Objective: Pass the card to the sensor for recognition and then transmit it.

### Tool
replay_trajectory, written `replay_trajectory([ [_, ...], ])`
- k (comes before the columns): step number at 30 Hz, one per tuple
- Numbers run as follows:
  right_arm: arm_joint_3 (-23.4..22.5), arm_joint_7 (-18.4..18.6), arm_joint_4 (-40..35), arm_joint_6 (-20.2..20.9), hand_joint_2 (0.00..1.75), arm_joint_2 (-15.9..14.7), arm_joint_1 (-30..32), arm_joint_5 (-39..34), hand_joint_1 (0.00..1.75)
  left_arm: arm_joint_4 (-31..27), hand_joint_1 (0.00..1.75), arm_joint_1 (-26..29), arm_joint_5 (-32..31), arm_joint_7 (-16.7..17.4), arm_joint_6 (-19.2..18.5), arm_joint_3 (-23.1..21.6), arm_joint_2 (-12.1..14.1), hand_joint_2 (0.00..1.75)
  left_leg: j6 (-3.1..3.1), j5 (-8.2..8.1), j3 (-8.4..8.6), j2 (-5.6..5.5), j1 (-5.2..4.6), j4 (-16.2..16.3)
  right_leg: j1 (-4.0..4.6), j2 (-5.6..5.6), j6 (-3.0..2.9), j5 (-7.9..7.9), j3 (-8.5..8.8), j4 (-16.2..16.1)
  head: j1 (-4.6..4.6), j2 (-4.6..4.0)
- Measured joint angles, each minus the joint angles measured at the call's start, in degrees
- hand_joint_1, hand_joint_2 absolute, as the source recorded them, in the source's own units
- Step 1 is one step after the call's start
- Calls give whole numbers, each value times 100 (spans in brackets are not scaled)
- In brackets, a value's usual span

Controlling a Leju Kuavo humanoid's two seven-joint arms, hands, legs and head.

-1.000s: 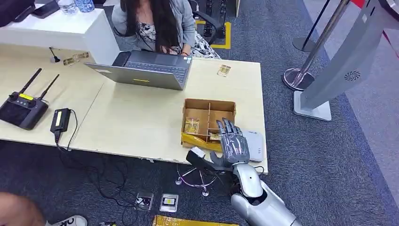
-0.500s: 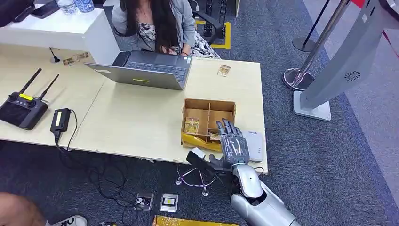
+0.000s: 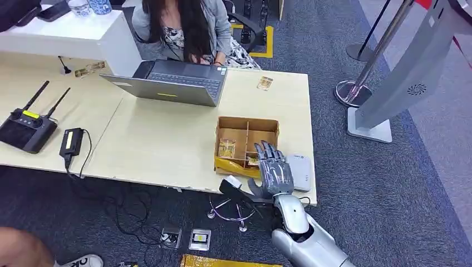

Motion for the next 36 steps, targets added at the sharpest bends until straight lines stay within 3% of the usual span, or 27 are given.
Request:
replay_trajectory([
  [1, 0, -13, 13, 13, 175, 4, -2, 0, 0, 0, 0, -1, -2, 2, -2, 0, 0, 0, 0, 0, 0, 0, 0, 0, 0, 1, 0, 0, 0, 0, 0, 0],
  [18, 2, -24, 284, 33, 175, 151, -22, 118, 0, 0, 0, -45, -61, 20, -9, -2, -2, 0, 0, 0, 0, 0, 0, 0, 0, 2, 0, 0, 0, 0, 0, 0],
  [19, 4, -24, 299, 31, 175, 159, -22, 120, 70, 0, 0, -47, -61, 20, -9, -2, -2, 0, 0, 0, 0, 0, 0, 0, 0, 2, 0, 0, 0, 0, 0, 0],
  [20, 4, -24, 313, 31, 175, 171, -25, 118, 175, 0, 0, -48, -61, 20, -9, -2, -2, 0, 0, 0, 0, 0, 0, 0, 0, 2, 0, 0, 0, 0, 0, 0],
  [36, 0, -11, 468, -7, 175, 181, -183, 258, 175, 0, 0, -71, -153, 79, -26, -4, -2, 0, 0, 0, 3, 0, 0, 0, 0, 3, 0, 0, 0, 0, 0, 0],
])
